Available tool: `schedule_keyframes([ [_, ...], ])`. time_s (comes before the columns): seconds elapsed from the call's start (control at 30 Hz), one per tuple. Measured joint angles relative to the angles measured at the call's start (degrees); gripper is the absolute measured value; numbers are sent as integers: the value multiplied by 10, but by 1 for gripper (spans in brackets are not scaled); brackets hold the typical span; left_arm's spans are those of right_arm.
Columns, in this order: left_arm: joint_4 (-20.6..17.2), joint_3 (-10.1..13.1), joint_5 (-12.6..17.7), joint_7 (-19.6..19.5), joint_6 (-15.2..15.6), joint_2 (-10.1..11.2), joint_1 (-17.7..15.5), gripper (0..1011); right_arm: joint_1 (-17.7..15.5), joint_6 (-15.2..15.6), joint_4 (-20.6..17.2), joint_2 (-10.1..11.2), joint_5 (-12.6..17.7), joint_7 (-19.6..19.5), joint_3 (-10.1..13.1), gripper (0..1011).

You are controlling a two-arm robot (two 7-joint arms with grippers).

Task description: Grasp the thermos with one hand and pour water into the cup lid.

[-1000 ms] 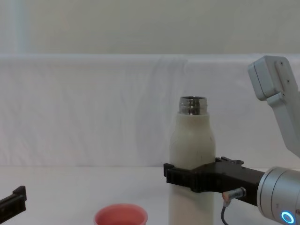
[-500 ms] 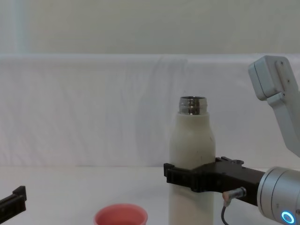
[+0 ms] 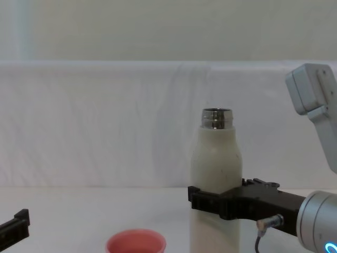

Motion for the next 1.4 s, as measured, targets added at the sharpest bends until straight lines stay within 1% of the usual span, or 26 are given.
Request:
schedule_keyframes([
  [0.3, 0, 0, 0, 0, 0, 0, 0, 1001, -17, 1, -20, 10, 0, -3, 3, 1000],
  [0.7, 0, 0, 0, 0, 0, 0, 0, 1001, -52, 2, -62, 22, 4, -5, 11, 1000],
  [0.87, 0, 0, 0, 0, 0, 0, 0, 1001, -78, 1, -86, 30, 7, -8, 16, 1000],
  [0.93, 0, 0, 0, 0, 0, 0, 0, 1001, -96, -1, -103, 35, 10, -9, 19, 1000],
  [0.97, 0, 0, 0, 0, 0, 0, 0, 1001, -96, -1, -103, 35, 10, -9, 19, 1000],
  [1.0, 0, 0, 0, 0, 0, 0, 0, 1001, -105, -2, -110, 38, 11, -9, 20, 1000],
  [1.07, 0, 0, 0, 0, 0, 0, 0, 1001, -112, -4, -116, 39, 12, -9, 21, 1000],
  [1.13, 0, 0, 0, 0, 0, 0, 0, 1001, -135, -11, -132, 45, 14, -9, 23, 1000],
  [1.23, 0, 0, 0, 0, 0, 0, 0, 1001, -148, -16, -139, 47, 18, -8, 24, 1000],
  [1.4, 0, 0, 0, 0, 0, 0, 0, 1001, -157, -20, -141, 48, 22, -6, 24, 1000],
])
